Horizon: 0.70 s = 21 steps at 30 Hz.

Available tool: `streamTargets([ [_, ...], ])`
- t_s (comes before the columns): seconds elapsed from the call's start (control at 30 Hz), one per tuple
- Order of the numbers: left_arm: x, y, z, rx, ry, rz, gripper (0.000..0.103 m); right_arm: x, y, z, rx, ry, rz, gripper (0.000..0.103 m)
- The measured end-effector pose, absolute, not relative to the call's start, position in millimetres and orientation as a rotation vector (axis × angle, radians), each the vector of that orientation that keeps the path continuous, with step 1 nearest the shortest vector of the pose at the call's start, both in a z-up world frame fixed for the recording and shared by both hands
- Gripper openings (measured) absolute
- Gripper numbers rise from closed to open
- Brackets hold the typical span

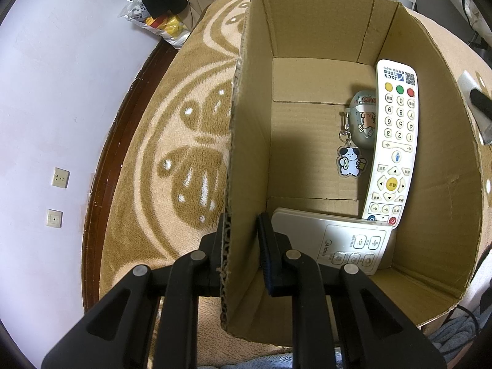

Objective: Organize rigid objects
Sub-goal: 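Carry the white charger into the box and open the right gripper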

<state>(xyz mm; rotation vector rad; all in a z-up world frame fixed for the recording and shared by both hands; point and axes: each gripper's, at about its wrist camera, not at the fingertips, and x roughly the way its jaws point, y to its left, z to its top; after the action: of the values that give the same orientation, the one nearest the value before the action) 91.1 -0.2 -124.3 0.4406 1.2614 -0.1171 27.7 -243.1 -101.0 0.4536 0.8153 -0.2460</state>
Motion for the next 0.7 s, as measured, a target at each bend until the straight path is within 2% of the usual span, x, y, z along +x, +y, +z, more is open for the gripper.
streamTargets([
  [0.37, 91.6, 0.5, -124.2, 0.438, 1.264, -0.119, 0.018, 27.2, -186.9, -47.2, 0.358, 0.663, -0.08, 0.055],
  [0.7, 91.7, 0.8, -124.9, 0.439, 1.264, -0.118, 0.018, 30.6, -156.3, -46.1, 0.305, 0.667, 0.031, 0.055],
])
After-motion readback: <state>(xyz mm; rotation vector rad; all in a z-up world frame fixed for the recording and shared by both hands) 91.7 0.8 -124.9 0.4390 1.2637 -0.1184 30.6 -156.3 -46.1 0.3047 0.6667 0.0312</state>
